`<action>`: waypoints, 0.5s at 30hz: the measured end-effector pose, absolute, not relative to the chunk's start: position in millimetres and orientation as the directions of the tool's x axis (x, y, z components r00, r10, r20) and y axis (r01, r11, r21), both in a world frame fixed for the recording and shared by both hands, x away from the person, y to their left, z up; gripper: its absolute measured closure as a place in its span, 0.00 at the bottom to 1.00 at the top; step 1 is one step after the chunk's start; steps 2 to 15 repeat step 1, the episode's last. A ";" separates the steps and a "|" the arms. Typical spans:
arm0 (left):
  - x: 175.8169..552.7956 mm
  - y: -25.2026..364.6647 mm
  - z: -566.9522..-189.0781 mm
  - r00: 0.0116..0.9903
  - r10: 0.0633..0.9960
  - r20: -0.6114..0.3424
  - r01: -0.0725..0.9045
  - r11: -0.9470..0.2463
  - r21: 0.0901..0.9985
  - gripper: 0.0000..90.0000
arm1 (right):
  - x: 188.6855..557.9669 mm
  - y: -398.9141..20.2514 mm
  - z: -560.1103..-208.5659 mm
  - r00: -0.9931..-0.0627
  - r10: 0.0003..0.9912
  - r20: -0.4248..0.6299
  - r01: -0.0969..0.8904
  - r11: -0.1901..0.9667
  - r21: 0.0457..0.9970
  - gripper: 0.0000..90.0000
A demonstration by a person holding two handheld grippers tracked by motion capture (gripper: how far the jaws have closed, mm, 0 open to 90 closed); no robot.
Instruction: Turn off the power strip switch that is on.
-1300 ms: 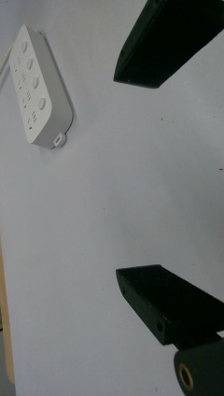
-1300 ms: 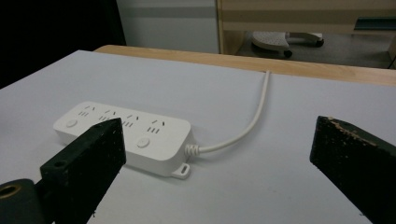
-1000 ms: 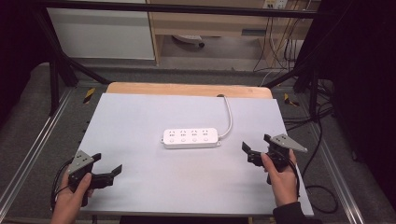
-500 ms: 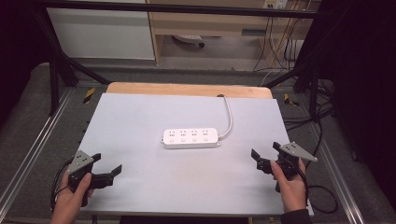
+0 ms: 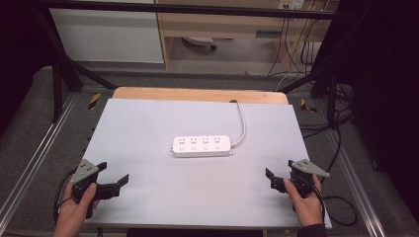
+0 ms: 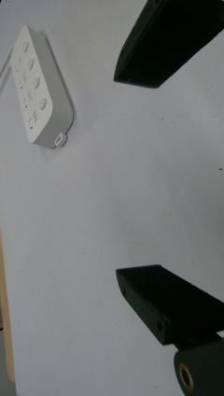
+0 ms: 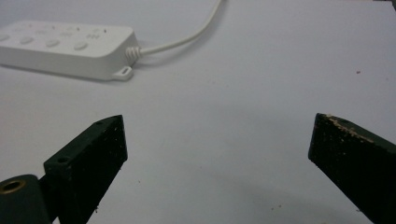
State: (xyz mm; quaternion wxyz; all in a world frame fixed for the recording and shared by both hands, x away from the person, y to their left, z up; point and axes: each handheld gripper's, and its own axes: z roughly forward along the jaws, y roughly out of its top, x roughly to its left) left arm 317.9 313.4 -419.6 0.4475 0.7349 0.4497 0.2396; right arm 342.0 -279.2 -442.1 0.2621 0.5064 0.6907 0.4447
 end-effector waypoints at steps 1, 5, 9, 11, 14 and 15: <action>318.0 313.2 -419.5 0.481 0.875 -0.050 0.446 -0.195 0.873 0.07 | 343.0 -278.4 -444.3 -0.343 0.936 0.079 0.478 0.101 0.873 0.06; 318.0 313.2 -419.5 0.481 0.875 -0.050 0.446 -0.195 0.873 0.07 | 343.0 -278.4 -444.3 -0.343 0.936 0.079 0.478 0.101 0.873 0.06; 318.0 313.2 -419.5 0.481 0.875 -0.050 0.446 -0.195 0.873 0.07 | 343.0 -278.4 -444.3 -0.343 0.936 0.079 0.478 0.101 0.873 0.06; 318.0 313.2 -419.5 0.481 0.875 -0.050 0.446 -0.195 0.873 0.07 | 343.0 -278.4 -444.3 -0.343 0.936 0.079 0.478 0.101 0.873 0.06; 318.0 313.2 -419.5 0.481 0.875 -0.050 0.446 -0.195 0.873 0.07 | 343.0 -278.4 -444.3 -0.343 0.936 0.079 0.478 0.101 0.873 0.06; 318.0 313.2 -419.5 0.481 0.875 -0.050 0.446 -0.195 0.873 0.07 | 343.0 -278.4 -444.3 -0.343 0.936 0.079 0.478 0.101 0.873 0.06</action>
